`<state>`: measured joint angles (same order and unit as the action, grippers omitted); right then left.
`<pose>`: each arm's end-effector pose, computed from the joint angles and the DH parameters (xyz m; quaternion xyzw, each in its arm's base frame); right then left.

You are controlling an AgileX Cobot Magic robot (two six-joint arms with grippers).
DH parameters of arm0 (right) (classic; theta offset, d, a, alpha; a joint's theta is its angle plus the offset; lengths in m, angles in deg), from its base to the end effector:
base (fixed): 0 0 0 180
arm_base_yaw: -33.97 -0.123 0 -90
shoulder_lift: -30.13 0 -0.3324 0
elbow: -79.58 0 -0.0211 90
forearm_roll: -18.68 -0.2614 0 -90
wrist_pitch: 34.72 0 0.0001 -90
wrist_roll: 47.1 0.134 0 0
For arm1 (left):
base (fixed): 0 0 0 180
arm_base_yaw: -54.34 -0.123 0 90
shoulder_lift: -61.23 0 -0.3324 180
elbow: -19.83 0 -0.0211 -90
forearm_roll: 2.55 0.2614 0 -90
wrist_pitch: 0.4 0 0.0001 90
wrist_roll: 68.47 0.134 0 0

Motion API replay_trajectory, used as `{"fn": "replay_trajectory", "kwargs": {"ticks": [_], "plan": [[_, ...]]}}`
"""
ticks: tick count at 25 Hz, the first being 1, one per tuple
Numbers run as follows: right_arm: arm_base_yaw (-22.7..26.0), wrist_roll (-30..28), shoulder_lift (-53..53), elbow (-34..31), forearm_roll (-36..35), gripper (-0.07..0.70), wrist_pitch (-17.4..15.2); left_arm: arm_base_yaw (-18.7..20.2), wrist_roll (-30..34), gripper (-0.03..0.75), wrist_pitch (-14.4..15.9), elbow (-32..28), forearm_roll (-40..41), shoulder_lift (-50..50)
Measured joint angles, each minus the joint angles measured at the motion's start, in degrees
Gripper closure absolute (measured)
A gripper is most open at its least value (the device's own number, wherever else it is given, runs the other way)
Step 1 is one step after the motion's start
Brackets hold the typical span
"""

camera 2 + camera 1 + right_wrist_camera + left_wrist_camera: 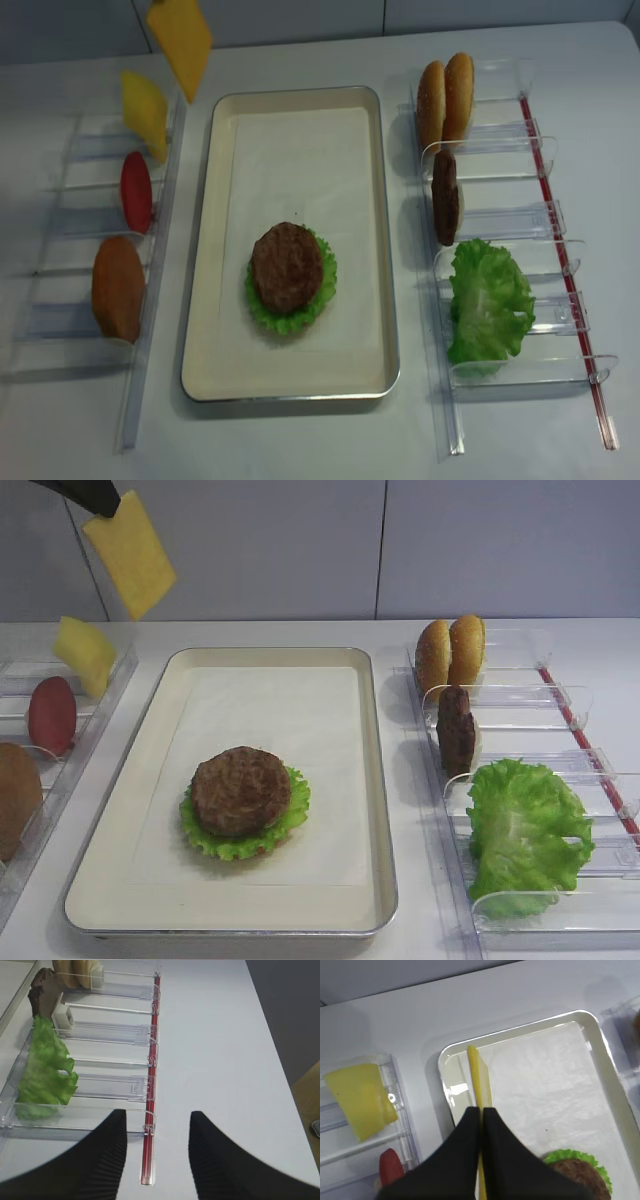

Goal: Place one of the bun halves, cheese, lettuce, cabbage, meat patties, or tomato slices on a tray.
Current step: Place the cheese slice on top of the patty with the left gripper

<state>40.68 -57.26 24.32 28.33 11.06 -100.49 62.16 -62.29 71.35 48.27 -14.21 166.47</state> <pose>-0.0089 0.0174 0.2447 -0.0314 0.8756 -0.0045 0.4820 0.3990 -0.0808 0.4121 0.1123 0.9510 -0.1053 0.2681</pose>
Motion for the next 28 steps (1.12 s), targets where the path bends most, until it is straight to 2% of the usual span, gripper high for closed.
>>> {"fn": "replay_trajectory", "kwargs": {"ticks": [6, 17, 25, 28], "plan": [[0.0, 0.1, 0.0, 0.0, 0.0, 0.302, 0.0, 0.0, 1.9, 0.729, 0.1, -8.3, -2.6, -7.1], [0.0, 0.1, 0.0, 0.0, 0.0, 0.302, 0.0, 0.0, 8.7, 0.729, 0.0, -25.1, -15.6, -16.2], [0.0, 0.1, 0.0, 0.0, 0.0, 0.302, 0.0, 0.0, 20.2, 0.729, -1.1, -40.2, -33.4, -17.0], [0.0, 0.1, 0.0, 0.0, 0.0, 0.302, 0.0, 0.0, 25.9, 0.729, -3.2, -45.7, -41.2, -17.0]]}}
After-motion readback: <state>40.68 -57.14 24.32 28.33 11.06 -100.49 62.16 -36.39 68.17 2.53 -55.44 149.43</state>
